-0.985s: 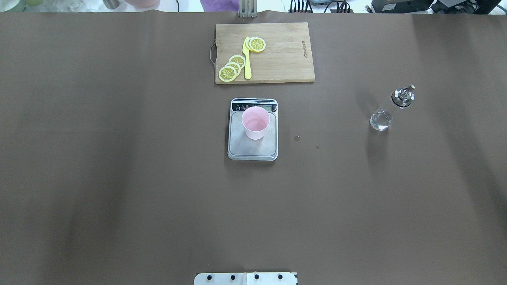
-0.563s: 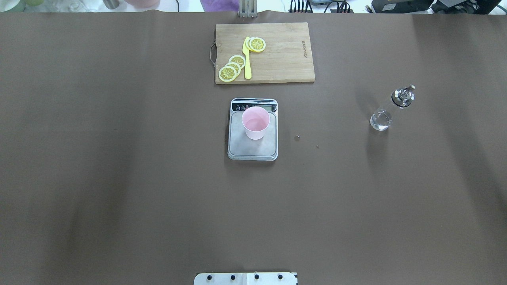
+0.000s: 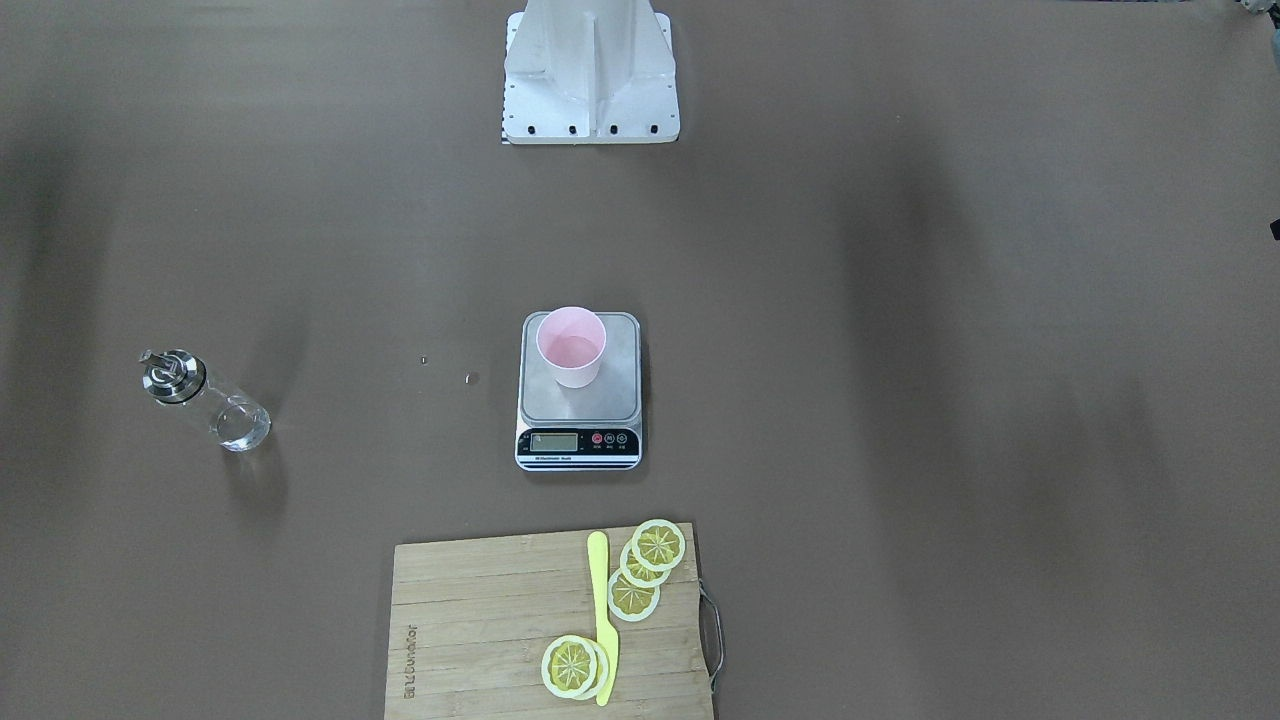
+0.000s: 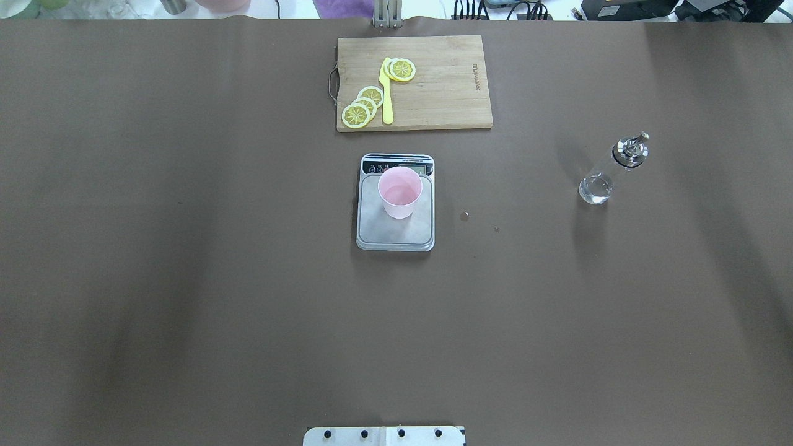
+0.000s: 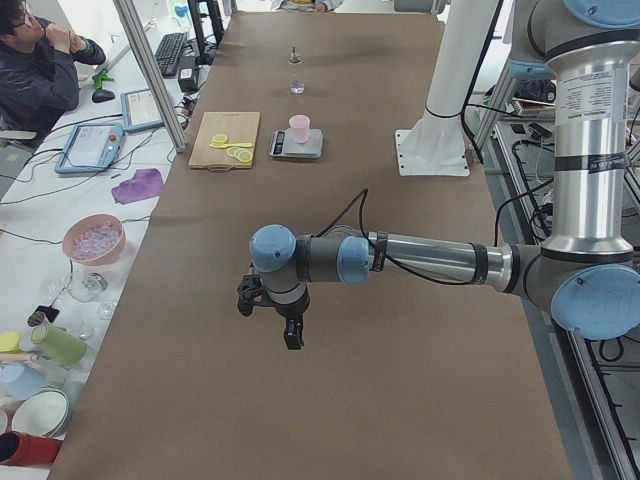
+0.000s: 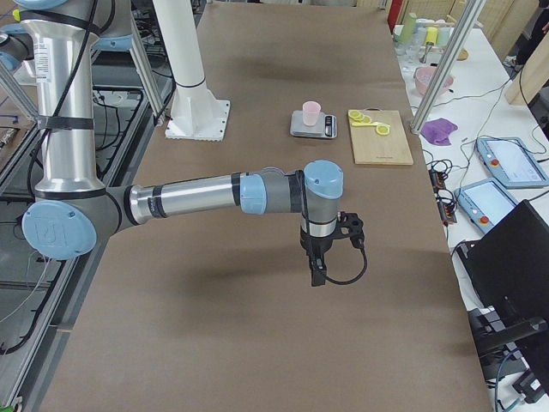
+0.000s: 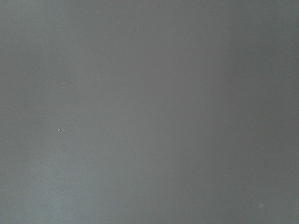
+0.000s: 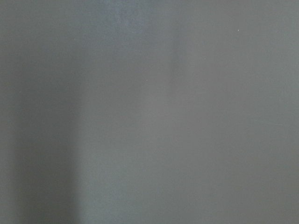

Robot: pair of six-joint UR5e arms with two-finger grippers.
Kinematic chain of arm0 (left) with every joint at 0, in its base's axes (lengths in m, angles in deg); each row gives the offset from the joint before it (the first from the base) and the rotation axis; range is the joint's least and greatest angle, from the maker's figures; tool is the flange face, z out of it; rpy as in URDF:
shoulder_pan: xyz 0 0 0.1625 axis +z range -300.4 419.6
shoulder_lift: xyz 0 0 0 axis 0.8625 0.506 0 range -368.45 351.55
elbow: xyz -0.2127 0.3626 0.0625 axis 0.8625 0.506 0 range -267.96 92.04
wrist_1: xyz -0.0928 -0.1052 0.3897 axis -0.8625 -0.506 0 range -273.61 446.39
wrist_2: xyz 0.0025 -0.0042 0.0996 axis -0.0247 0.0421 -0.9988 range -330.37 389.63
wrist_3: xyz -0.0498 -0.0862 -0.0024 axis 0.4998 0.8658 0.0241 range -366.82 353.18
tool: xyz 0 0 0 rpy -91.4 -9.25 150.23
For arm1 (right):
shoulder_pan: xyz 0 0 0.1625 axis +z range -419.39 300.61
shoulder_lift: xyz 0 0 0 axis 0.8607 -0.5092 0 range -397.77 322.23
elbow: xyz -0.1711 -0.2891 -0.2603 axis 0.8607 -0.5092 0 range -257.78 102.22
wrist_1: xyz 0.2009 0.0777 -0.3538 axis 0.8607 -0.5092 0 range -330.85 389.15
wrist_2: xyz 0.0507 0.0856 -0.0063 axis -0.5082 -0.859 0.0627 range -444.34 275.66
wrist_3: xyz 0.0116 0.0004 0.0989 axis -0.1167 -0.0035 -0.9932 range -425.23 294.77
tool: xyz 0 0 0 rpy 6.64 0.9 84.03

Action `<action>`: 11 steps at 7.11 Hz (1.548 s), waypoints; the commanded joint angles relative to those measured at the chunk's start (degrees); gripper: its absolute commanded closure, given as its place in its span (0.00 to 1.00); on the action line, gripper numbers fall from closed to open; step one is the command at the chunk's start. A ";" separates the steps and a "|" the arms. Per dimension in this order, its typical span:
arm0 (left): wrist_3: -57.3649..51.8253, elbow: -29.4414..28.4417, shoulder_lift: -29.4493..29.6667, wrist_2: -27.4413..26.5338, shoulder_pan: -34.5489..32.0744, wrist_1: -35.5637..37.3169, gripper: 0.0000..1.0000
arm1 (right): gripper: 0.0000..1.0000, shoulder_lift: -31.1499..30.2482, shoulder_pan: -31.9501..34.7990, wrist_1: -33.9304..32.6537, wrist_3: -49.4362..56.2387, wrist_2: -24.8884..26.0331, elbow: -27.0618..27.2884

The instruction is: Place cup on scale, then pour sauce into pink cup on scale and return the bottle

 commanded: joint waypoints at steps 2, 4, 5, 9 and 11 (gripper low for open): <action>0.00 -1.07 0.20 -0.17 0.18 0.00 0.02 | 0.00 -0.01 0.00 -0.01 0.00 -0.29 0.16; 0.00 -1.07 0.20 -0.17 0.18 -0.09 0.02 | 0.00 0.08 -0.09 -0.01 0.00 -0.55 0.25; 0.09 -1.15 0.73 -0.17 0.18 0.00 0.02 | 0.00 -0.01 -0.09 -0.01 0.00 -0.55 0.25; 0.09 -3.70 3.37 -0.17 0.18 0.00 0.02 | 0.00 -0.10 -0.09 -0.01 0.00 -0.55 0.25; 0.18 -3.79 3.37 -0.17 0.18 0.00 0.02 | 0.00 -0.10 -0.09 -0.01 0.00 -0.55 0.25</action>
